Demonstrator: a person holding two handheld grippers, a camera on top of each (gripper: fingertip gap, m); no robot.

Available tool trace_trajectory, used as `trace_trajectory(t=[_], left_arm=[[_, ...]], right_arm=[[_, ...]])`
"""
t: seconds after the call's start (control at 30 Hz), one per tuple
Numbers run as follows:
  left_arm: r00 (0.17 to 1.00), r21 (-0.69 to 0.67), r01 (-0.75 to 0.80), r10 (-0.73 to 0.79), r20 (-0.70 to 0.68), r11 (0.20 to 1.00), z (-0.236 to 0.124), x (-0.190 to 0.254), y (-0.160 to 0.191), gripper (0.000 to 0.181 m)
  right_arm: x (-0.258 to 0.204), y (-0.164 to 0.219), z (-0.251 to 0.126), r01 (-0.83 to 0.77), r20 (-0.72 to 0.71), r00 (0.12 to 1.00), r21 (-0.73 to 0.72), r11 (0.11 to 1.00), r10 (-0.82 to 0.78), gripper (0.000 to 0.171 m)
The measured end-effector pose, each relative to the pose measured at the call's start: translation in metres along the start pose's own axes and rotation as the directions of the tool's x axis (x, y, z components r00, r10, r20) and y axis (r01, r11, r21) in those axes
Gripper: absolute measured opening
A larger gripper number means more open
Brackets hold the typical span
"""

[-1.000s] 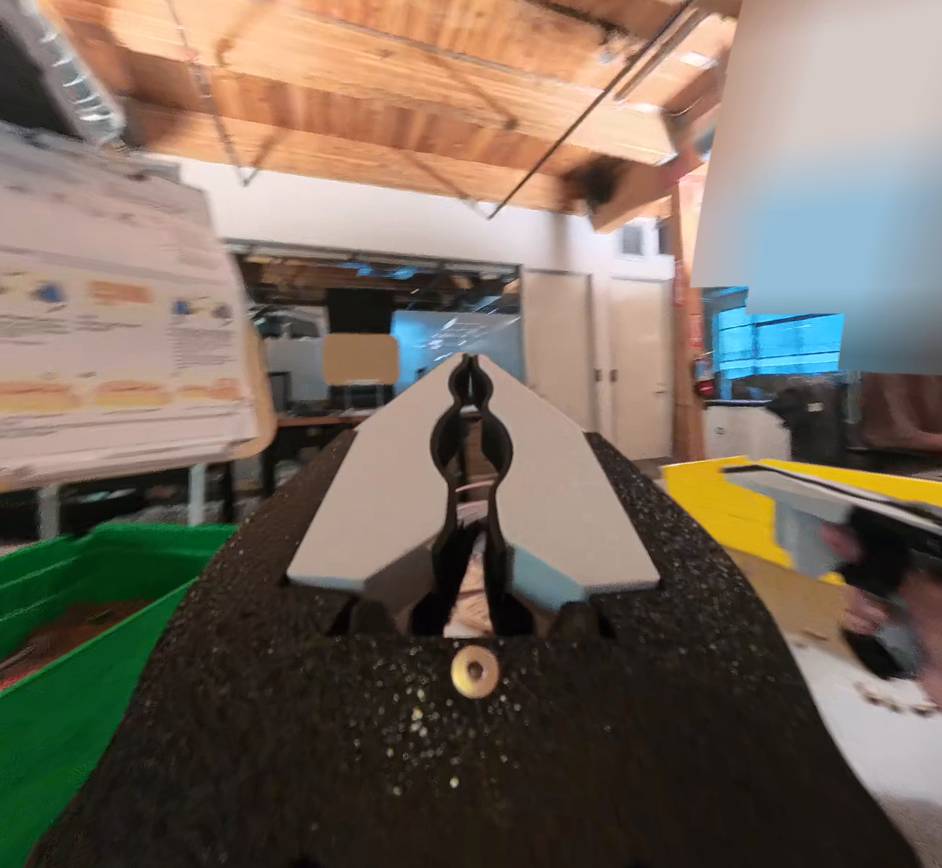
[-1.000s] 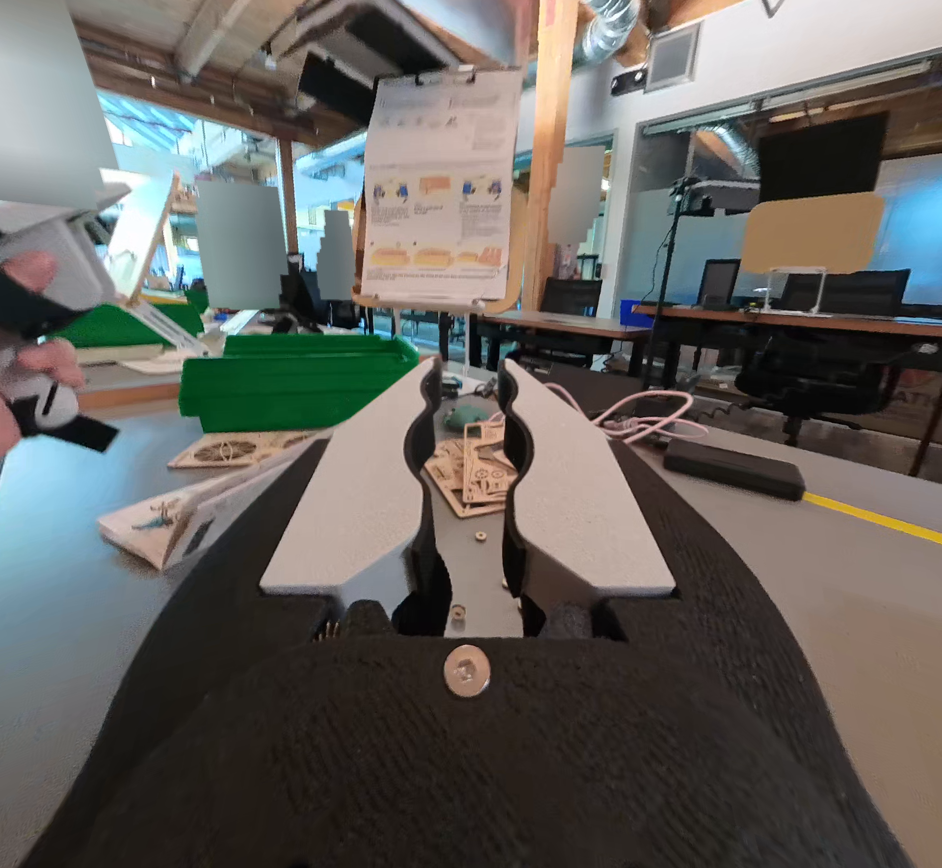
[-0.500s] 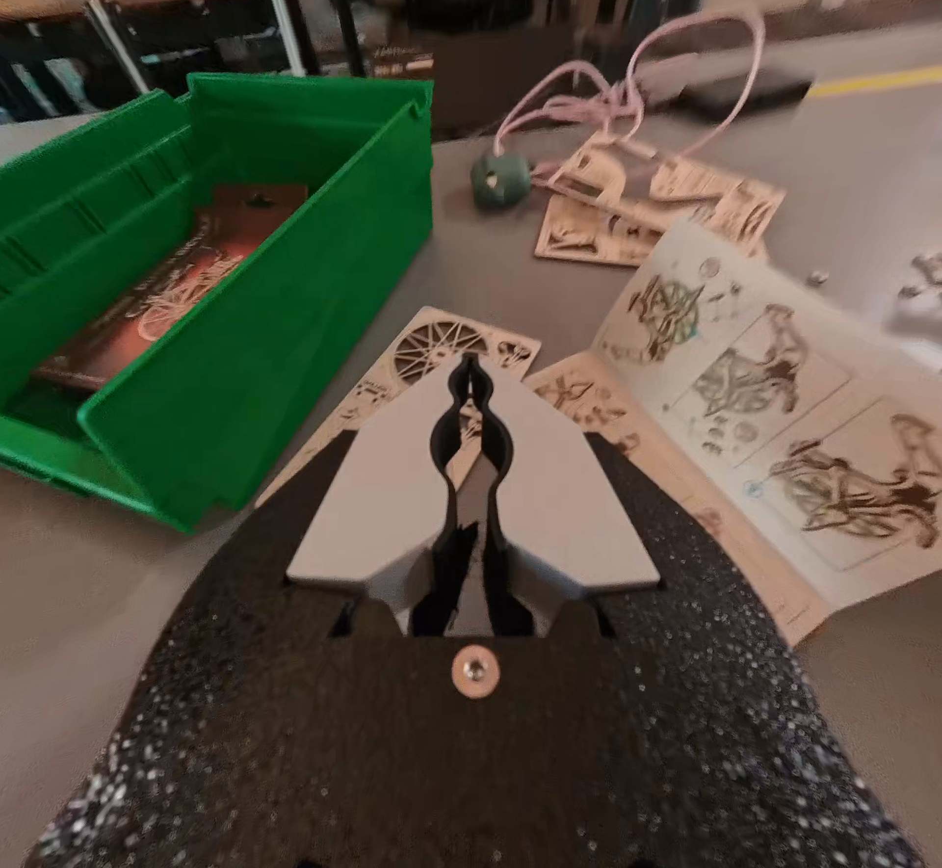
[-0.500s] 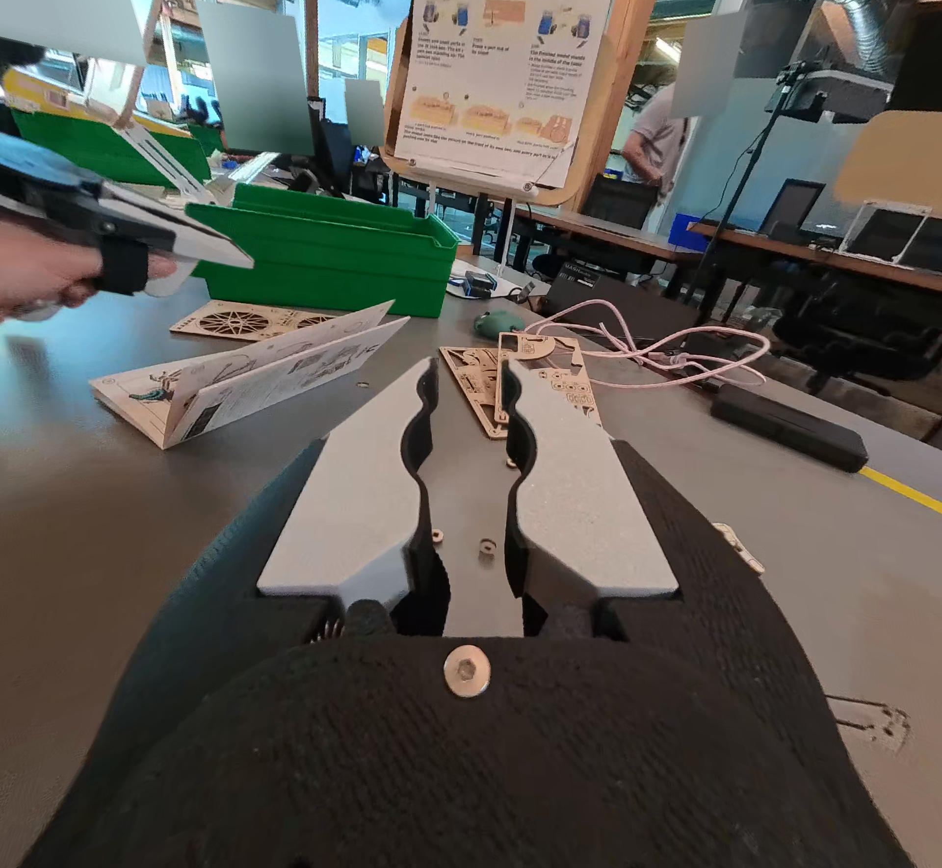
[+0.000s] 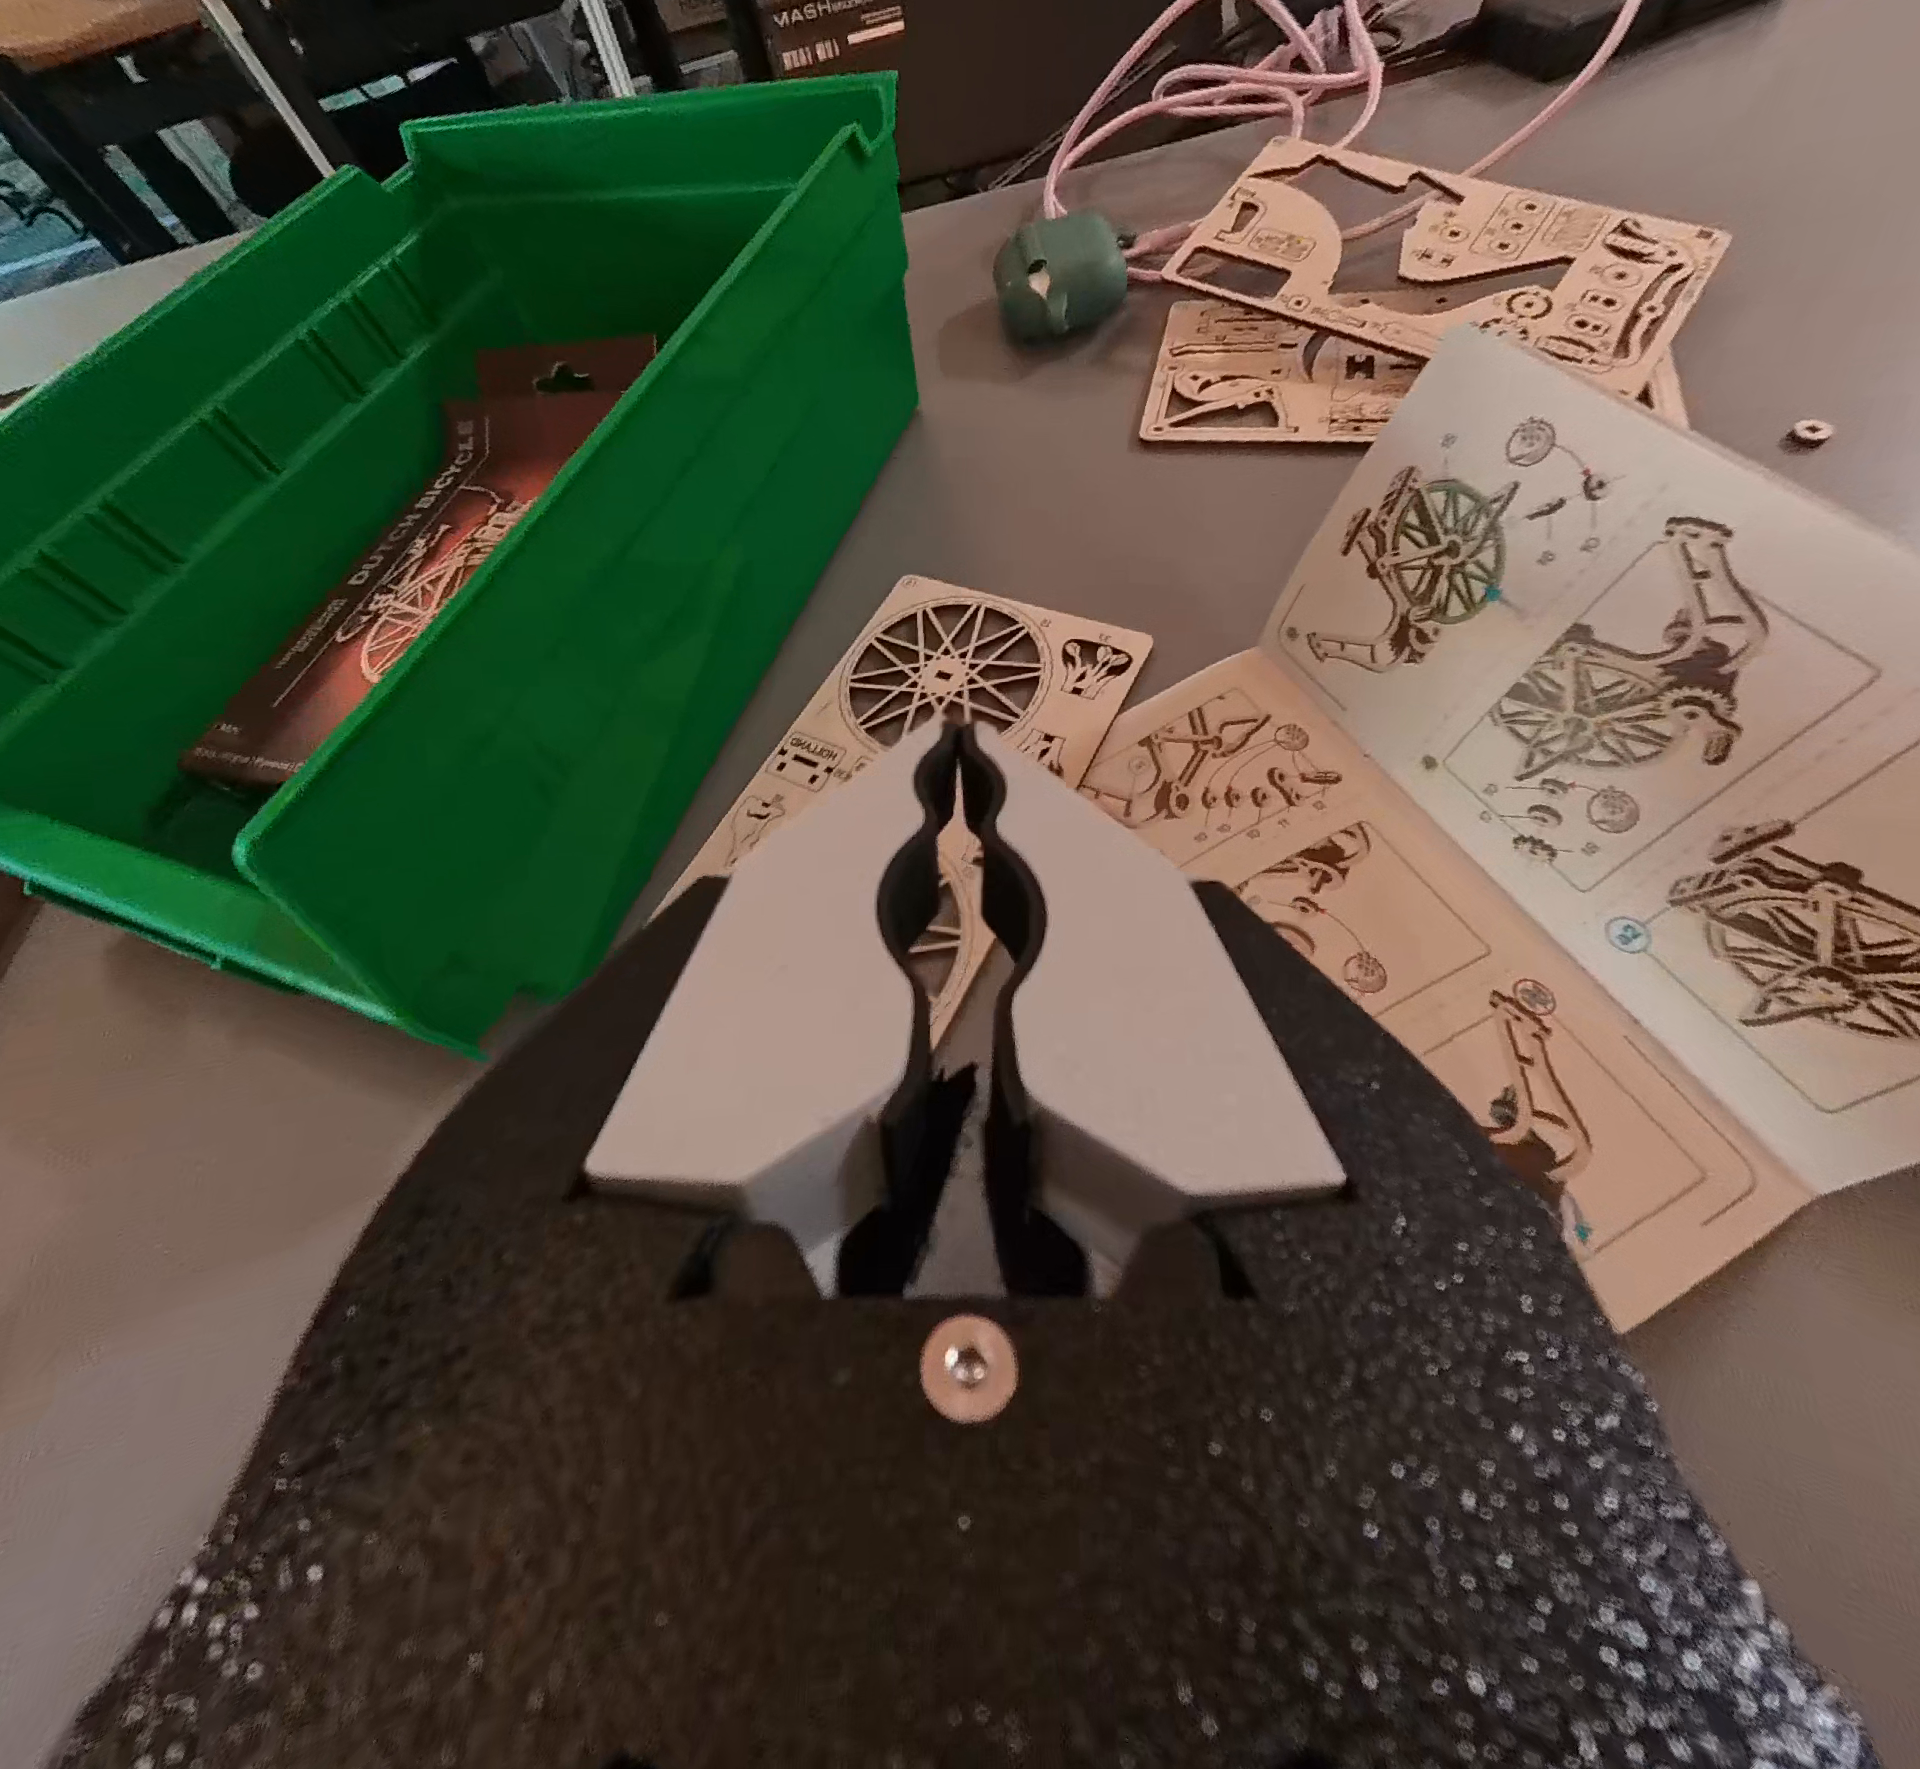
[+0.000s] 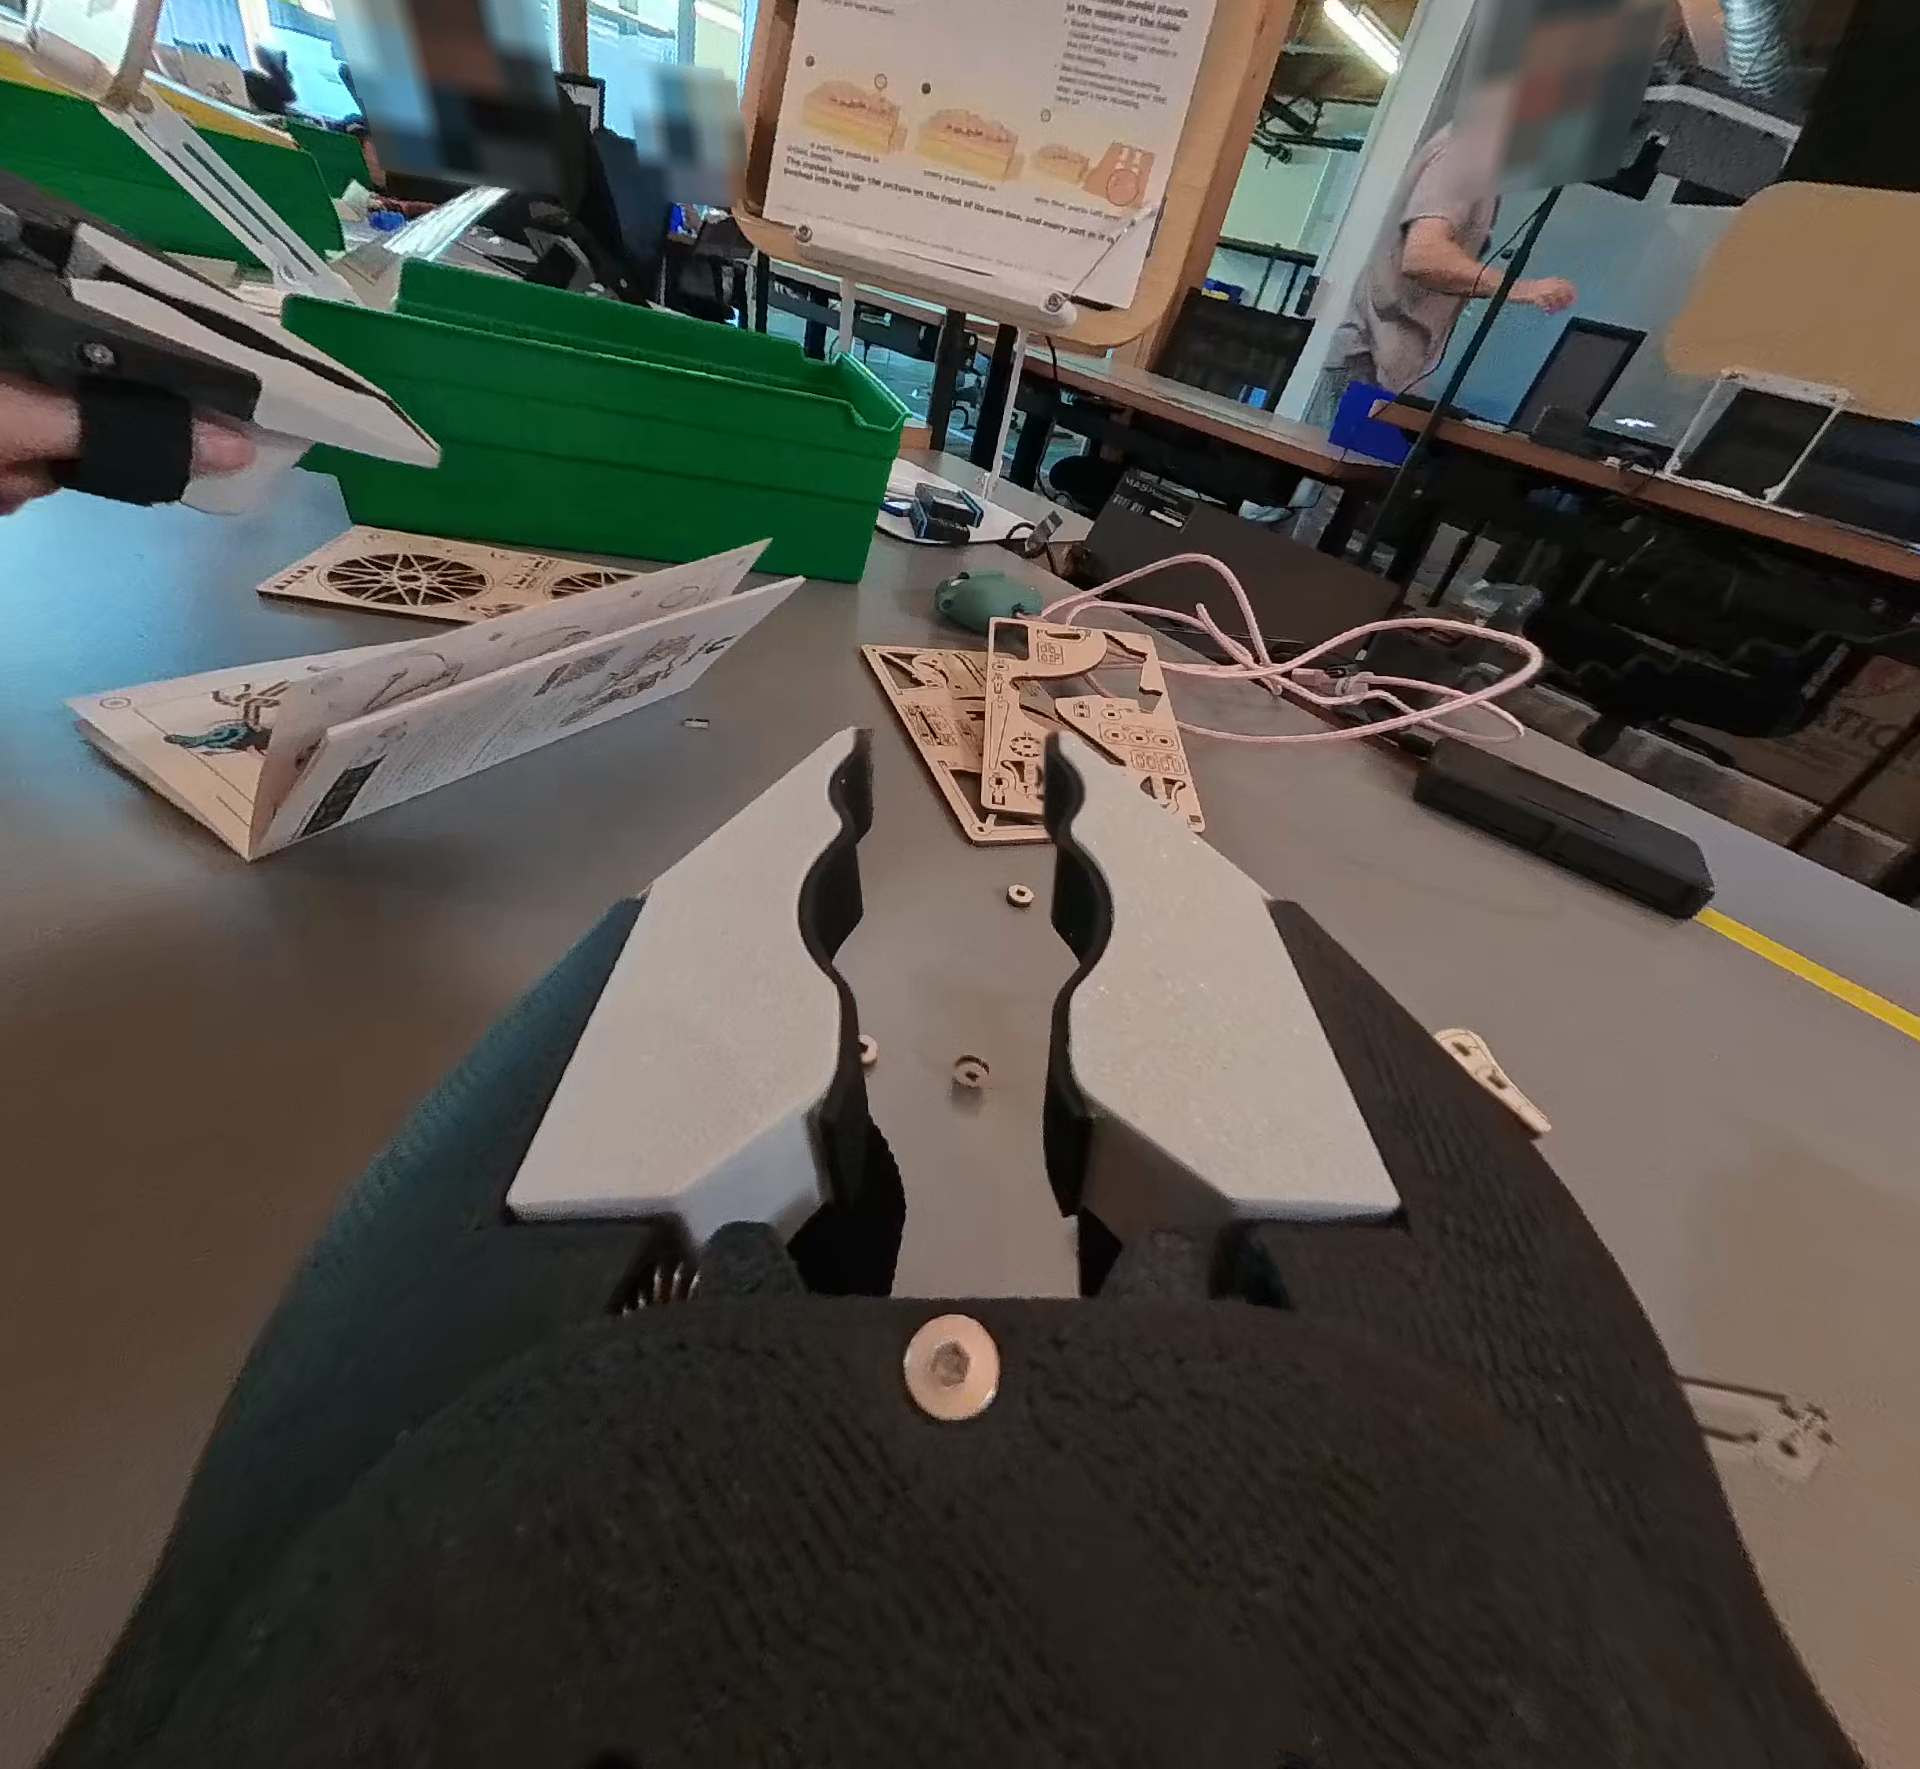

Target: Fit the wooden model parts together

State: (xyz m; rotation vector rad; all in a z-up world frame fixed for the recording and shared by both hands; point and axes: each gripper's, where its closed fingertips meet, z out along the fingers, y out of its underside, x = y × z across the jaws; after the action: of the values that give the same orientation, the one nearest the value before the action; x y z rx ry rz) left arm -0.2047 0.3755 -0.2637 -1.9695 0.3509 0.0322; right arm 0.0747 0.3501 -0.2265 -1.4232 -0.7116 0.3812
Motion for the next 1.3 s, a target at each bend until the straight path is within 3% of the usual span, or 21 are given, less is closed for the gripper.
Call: trace_trajectory(t=[0.13, 0.27, 0.37, 0.5, 0.7, 1.07, 1.3], left_arm=[[0.999, 0.022, 0.005, -0.004, -0.047, 1.000, -0.002, 0.007, -0.006, 0.000], [0.999, 0.032, 0.014, -0.012, -0.051, 0.999, -0.006, 0.002, -0.008, 0.000], [0.997, 0.045, 0.038, -0.035, -0.069, 0.998, -0.012, -0.002, -0.010, 0.000], [0.997, 0.058, 0.047, -0.043, -0.067, 0.997, -0.017, -0.007, -0.012, 0.000], [0.997, 0.078, 0.049, -0.044, -0.064, 0.996, -0.023, -0.012, -0.016, 0.000], [0.996, 0.083, 0.046, -0.040, -0.081, 0.995, -0.022, -0.007, -0.017, 0.000], [0.996, 0.084, 0.047, -0.040, -0.082, 0.995, -0.022, -0.007, -0.018, 0.000]], right_arm=[[-0.015, -0.020, 0.010, -0.030, 0.052, 0.998, 0.007, 1.000, 0.030, 0.044], [-0.066, -0.060, 0.032, -0.066, 0.229, 0.971, -0.006, 0.998, 0.066, 0.029], [-0.113, -0.073, 0.053, 0.006, 0.398, 0.917, -0.078, 0.997, 0.026, 0.024], [-0.156, -0.051, 0.073, 0.133, 0.567, 0.822, -0.282, 0.950, 0.053, 0.025], [-0.169, 0.006, 0.070, 0.275, 0.587, 0.802, -0.525, 0.805, 0.109, 0.014], [-0.167, 0.069, 0.062, 0.346, 0.587, 0.798, -0.628, 0.697, 0.133, 0.007], [-0.168, 0.070, 0.053, 0.348, 0.588, 0.797, -0.633, 0.692, 0.138, 0.005]])
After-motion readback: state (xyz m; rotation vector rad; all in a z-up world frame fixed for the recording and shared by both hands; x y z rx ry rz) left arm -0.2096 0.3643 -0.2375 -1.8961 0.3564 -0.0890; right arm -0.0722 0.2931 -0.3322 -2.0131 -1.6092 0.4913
